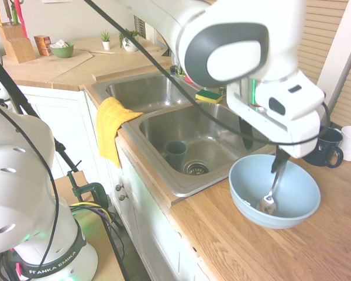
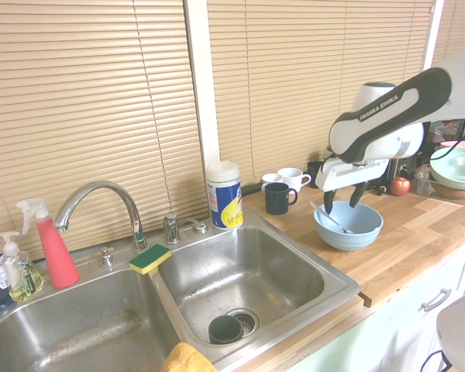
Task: Put the spoon into the sink
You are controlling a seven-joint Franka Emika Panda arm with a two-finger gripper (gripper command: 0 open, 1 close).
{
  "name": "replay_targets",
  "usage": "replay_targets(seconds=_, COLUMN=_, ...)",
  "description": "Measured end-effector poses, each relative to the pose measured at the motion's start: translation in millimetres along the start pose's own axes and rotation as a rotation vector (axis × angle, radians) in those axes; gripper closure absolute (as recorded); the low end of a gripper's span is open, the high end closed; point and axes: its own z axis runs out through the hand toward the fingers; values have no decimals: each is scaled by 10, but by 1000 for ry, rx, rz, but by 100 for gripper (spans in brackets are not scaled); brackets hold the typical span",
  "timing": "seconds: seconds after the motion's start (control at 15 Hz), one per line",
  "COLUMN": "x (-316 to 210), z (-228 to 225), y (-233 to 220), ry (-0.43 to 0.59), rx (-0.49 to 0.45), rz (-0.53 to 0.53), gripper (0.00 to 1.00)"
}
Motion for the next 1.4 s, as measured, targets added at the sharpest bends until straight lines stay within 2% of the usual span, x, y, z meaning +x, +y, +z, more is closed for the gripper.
replay_targets(seconds=0.2, x=61, z=260, y=13, ry=-10, rx=-14, rz=-51, gripper=0)
replay_targets(seconds=0.27, x=85, z=333, y=22, ry=-9, rx=-15, rz=-62, gripper=100)
replay_targets(seconds=0.67, x=238, z=648, y=37, ry=61, rx=6, rz=-138, gripper=100)
replay_targets(seconds=0.93, x=282, z=827, y=33, ry=65, rx=1, rz=-149, gripper=100)
replay_targets(seconds=1.4, x=299, z=890, y=-15, ry=72, rx=4, rz=-158, gripper=100)
